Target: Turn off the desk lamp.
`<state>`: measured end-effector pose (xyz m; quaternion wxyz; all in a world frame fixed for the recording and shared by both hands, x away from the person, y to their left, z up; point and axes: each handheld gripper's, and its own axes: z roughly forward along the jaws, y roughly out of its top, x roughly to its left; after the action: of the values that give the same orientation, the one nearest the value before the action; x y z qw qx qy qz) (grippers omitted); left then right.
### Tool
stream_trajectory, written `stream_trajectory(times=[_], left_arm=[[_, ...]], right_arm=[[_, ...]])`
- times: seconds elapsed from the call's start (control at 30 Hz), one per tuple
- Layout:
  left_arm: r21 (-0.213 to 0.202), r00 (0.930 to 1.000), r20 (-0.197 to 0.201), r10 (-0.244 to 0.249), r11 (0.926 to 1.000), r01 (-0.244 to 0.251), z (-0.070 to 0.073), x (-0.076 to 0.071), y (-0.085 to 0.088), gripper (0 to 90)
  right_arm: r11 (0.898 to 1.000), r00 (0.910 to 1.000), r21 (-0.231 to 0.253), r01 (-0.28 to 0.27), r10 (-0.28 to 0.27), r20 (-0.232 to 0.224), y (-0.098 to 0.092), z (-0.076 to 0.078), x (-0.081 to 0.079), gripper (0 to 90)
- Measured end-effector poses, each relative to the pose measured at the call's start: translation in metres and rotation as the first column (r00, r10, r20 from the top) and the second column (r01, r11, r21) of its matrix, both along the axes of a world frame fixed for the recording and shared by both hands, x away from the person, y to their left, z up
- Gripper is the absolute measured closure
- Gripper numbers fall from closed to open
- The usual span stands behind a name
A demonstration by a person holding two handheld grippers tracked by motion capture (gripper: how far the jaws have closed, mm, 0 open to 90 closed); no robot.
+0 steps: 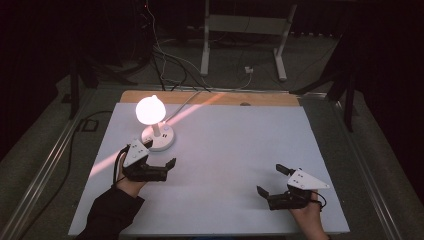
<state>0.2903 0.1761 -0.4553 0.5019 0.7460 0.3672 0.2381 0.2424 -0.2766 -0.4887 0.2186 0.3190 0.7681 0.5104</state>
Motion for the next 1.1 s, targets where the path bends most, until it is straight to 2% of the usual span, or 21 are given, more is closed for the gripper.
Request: stream_trajectory(times=[0.1, 0.13, 0.2, 0.27, 0.33, 0.37, 0.4, 0.47, 0.53, 0.57, 0.6, 0.63, 0.73, 0.83, 0.9, 0.93, 1.0, 1.1], left_arm=[[-0.015, 0.9998, -0.018, 0.011, 0.9998, -0.011, -0.001, 0.005, 0.000, 0.7], [-0.035, 0.9992, -0.037, 0.014, 0.9993, -0.015, -0.003, 0.009, 0.000, 0.7], [-0.045, 0.9989, -0.045, 0.015, 0.9989, -0.017, -0.004, 0.011, 0.000, 0.7], [-0.036, 0.9979, -0.046, 0.047, 0.9982, -0.048, -0.005, 0.015, 0.000, 1.1], [-0.048, 0.9973, -0.053, 0.052, 0.9974, -0.054, -0.006, 0.018, 0.000, 1.1], [-0.056, 0.9950, -0.064, 0.076, 0.9952, -0.080, -0.006, 0.021, 0.000, 1.1], [-0.047, 0.9926, -0.069, 0.100, 0.9935, -0.103, -0.006, 0.022, 0.000, 1.1], [-0.056, 0.9921, -0.074, 0.101, 0.9929, -0.105, -0.006, 0.024, 0.000, 1.1], [-0.039, 0.9874, -0.088, 0.131, 0.9901, -0.135, -0.008, 0.029, -0.001, 1.1], [-0.056, 0.9855, -0.108, 0.131, 0.9889, -0.137, -0.009, 0.031, 0.000, 1.2], [-0.056, 0.9855, -0.108, 0.131, 0.9889, -0.137, -0.009, 0.031, 0.000, 1.1], [-0.033, 0.9821, -0.118, 0.147, 0.9879, -0.151, -0.010, 0.033, -0.002, 1.1], [0.004, 0.9783, -0.102, 0.181, 0.9834, -0.181, -0.010, 0.035, -0.004, 1.1], [0.001, 0.9730, -0.102, 0.207, 0.9781, -0.208, -0.009, 0.038, -0.004, 1.2], [-0.003, 0.9686, -0.124, 0.216, 0.9760, -0.218, -0.010, 0.042, -0.004, 1.8], [-0.002, 0.9657, -0.125, 0.228, 0.9732, -0.230, -0.011, 0.043, -0.003, 4.3], [0.001, 0.9636, -0.142, 0.227, 0.9734, -0.229, -0.013, 0.047, -0.003, 7.2], [0.007, 0.9614, -0.137, 0.238, 0.9708, -0.240, -0.015, 0.048, -0.002, 15.6]], right_arm=[[1.000, 1.0000, 0.000, 0.000, 0.000, 0.001, 0.000, 0.000, 0.000, 0.0], [1.000, 1.0000, 0.002, 0.000, 0.000, -0.001, 0.000, 0.000, 0.000, 0.0], [1.000, 1.0000, 0.001, 0.000, 0.000, -0.003, 0.000, 0.000, 0.000, 0.0], [1.000, 1.0000, 0.002, -0.001, 0.001, -0.001, 0.000, 0.000, 0.000, 0.0], [1.000, 1.0000, 0.004, 0.000, 0.000, 0.000, -0.001, 0.000, 0.000, 0.0], [1.000, 1.0000, 0.006, 0.001, -0.001, -0.003, -0.001, 0.000, 0.001, 0.0], [1.000, 1.0000, 0.004, 0.000, 0.000, -0.005, -0.001, 0.000, 0.001, 0.0], [1.000, 1.0000, 0.002, -0.001, 0.001, -0.001, -0.001, 0.000, 0.000, 0.0], [1.000, 1.0000, 0.005, 0.000, 0.000, -0.001, -0.001, 0.000, 0.001, 0.0], [1.000, 1.0000, 0.005, 0.000, 0.000, -0.003, -0.001, 0.000, 0.001, 0.0], [1.000, 1.0000, 0.004, -0.001, 0.001, -0.004, -0.001, 0.000, 0.000, 0.0], [1.000, 1.0000, 0.002, -0.002, 0.002, -0.002, -0.001, 0.000, 0.000, 0.0], [1.000, 1.0000, 0.008, -0.001, 0.001, -0.004, -0.001, 0.000, 0.001, 0.0], [1.000, 1.0000, 0.005, -0.003, 0.003, -0.005, -0.001, -0.001, 0.001, 0.0], [1.000, 1.0000, 0.008, -0.004, 0.004, -0.003, -0.001, 0.000, 0.001, 0.0], [1.000, 1.0000, 0.011, -0.003, 0.003, -0.005, -0.001, 0.000, 0.001, 0.0], [1.000, 1.0000, 0.007, -0.005, 0.005, -0.006, -0.001, -0.001, 0.001, 0.0], [1.000, 1.0000, 0.009, -0.008, 0.008, -0.003, -0.001, -0.001, 0.001, 0.0]])
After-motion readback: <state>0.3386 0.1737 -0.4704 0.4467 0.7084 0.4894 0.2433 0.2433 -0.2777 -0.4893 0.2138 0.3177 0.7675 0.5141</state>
